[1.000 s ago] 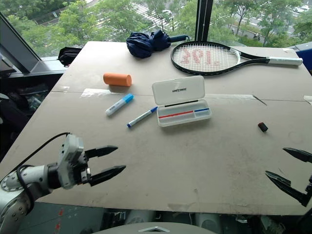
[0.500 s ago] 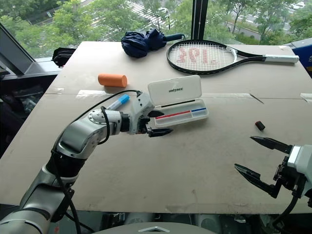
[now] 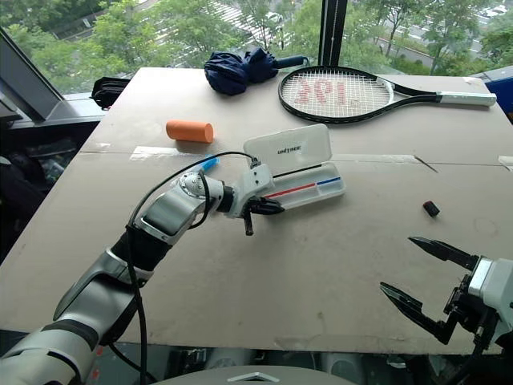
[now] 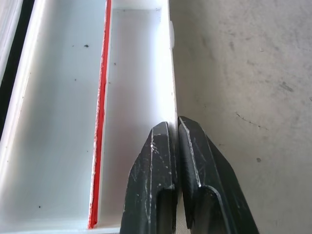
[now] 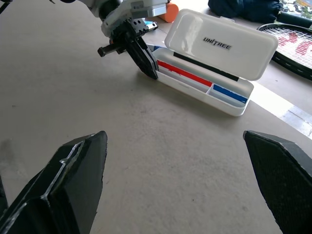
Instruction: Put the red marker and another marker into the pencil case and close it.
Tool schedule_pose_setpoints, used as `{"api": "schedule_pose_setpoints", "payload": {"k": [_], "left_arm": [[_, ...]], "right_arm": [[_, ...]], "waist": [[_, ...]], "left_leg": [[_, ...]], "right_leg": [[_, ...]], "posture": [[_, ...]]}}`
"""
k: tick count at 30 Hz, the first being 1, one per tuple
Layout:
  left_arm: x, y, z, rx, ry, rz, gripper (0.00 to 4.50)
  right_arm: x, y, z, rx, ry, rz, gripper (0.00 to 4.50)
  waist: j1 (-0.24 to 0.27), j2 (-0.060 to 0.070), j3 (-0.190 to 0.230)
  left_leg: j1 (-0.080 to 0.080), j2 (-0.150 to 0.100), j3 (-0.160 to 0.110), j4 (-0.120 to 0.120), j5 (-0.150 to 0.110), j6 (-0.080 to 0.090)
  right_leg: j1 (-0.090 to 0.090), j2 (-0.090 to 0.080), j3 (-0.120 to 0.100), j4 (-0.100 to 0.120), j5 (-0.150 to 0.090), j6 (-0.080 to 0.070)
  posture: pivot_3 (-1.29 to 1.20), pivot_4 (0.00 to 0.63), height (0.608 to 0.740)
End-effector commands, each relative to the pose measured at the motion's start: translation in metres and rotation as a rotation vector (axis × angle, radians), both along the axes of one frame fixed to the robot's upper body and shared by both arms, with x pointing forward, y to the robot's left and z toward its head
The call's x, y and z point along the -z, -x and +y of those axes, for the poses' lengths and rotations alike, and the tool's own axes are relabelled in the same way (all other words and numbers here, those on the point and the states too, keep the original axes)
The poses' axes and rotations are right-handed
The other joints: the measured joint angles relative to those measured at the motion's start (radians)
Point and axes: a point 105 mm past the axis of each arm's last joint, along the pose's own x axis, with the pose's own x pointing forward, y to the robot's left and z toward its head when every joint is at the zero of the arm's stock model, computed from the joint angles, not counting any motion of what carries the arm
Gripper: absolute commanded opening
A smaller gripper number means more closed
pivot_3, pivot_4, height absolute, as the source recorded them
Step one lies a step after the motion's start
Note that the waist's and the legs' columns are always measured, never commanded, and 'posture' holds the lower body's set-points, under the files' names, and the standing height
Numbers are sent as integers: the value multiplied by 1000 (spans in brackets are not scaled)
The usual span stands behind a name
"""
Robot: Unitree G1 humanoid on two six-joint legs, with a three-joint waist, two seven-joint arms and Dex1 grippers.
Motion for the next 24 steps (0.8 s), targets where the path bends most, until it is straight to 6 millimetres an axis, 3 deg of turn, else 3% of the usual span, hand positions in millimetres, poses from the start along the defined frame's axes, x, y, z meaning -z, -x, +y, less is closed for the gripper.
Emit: {"api": "schedule_pose_setpoints", "payload": {"k": [1,9,15,24], "left_arm": [[-3,14,-13,219,-11,-4,96],[-11,22,-24,418,-33,-55,96],[-10,24,-22,427,-45,-52,96],[-7,29,-6,366,-75,-31,96]], "right_arm": [[-4,6,1,14,17,-39,4500],[1,19,1,57,19,-27,4500],[4,23,0,68,27,-14,4500],[10,28,-22,108,43,30,4500]], "waist": [[0,0,0],[-2,0,0],[-4,0,0],[-3,0,0]], "left_leg": [[0,0,0,0,0,0],[-1,0,0,0,0,0],[-1,1,0,0,0,0],[-1,1,0,0,0,0]], "right_leg": [[0,0,0,0,0,0],[-1,0,0,0,0,0],[-1,0,0,0,0,0],[-1,0,0,0,0,0]], "posture": [[0,150,730],[0,150,730],[0,150,730],[0,150,730]]}}
